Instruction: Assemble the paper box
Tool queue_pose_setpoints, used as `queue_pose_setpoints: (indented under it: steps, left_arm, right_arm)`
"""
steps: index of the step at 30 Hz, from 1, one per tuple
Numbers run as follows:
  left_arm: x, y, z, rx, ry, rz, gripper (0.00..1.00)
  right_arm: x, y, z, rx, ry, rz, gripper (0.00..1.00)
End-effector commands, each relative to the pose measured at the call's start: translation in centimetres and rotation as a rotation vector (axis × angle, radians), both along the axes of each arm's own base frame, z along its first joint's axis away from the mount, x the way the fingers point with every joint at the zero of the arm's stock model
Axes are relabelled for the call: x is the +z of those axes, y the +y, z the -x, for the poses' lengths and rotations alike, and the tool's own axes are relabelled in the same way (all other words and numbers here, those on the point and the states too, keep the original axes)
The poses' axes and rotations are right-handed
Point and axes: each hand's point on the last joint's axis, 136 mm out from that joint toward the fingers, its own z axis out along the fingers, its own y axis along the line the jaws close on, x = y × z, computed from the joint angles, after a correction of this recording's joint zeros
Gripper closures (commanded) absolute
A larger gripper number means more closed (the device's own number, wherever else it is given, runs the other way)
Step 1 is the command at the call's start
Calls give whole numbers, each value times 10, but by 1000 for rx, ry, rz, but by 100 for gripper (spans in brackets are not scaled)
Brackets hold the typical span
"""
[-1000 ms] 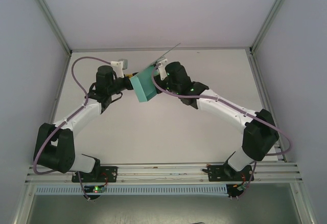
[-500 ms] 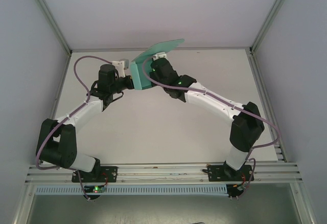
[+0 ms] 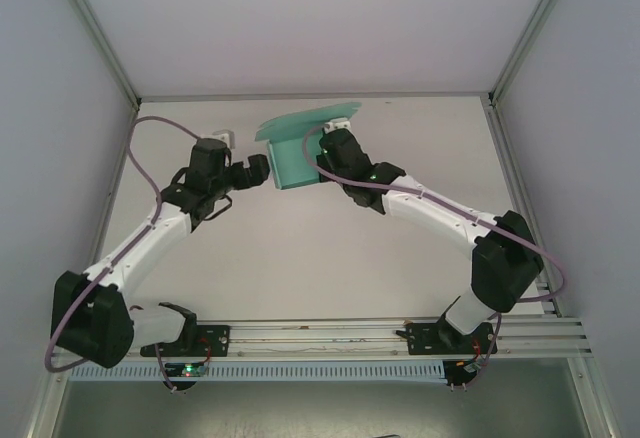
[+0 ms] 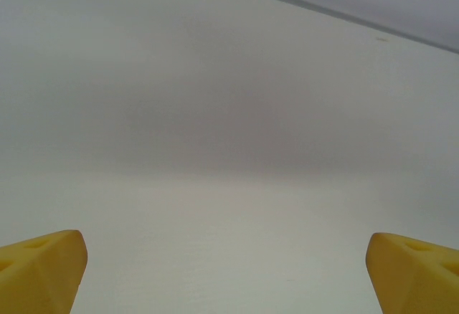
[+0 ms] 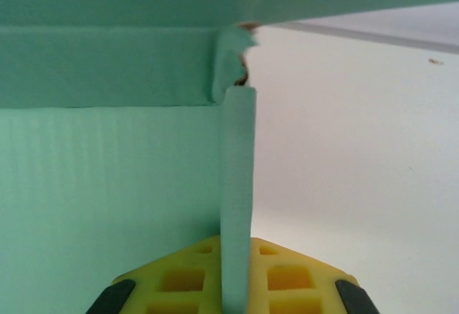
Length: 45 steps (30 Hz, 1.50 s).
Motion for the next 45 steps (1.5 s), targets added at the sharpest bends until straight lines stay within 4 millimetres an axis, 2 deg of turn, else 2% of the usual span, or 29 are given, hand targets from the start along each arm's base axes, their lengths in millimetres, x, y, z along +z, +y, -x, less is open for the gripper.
queue_pose_setpoints:
  steps: [1, 3, 6, 13, 19, 22, 25, 27, 30, 33, 36, 41, 45]
  left_arm:
    - [-38, 55, 33, 201, 146, -199, 0]
    - [-41, 69, 44, 266, 169, -230, 0]
    - [-41, 78, 56, 301, 173, -242, 0]
    - [-37, 79, 62, 290, 140, -231, 0]
    - [-37, 75, 59, 269, 135, -227, 0]
    - [-36, 72, 57, 254, 132, -220, 0]
    - [-34, 68, 55, 238, 129, -206, 0]
    - [-34, 64, 53, 221, 124, -195, 0]
    - [-32, 60, 49, 206, 120, -186, 0]
    - [-31, 57, 47, 191, 119, -178, 0]
    - [-30, 53, 44, 175, 116, -167, 0]
    - [-35, 50, 41, 158, 126, -167, 0]
    - [-39, 45, 39, 138, 134, -160, 0]
  right_arm:
    - [-26, -20, 11, -46, 77, 64, 100]
    - [-45, -23, 14, -61, 125, 87, 100]
    - [-73, -28, 19, -95, 206, 134, 100]
    - [-136, -26, 31, -145, 366, 189, 100]
    - [-173, -25, 46, -190, 498, 217, 100]
    - [-185, -30, 53, -219, 540, 222, 91]
    - [-184, -29, 55, -228, 548, 202, 74]
    - [-174, -28, 52, -223, 525, 182, 63]
    - [-153, -24, 43, -203, 476, 147, 56]
    - [-136, -25, 38, -194, 435, 136, 52]
    - [-127, -32, 36, -204, 411, 137, 47]
    - [-126, -46, 38, -209, 410, 129, 46]
    - [-132, -47, 43, -139, 445, 65, 45]
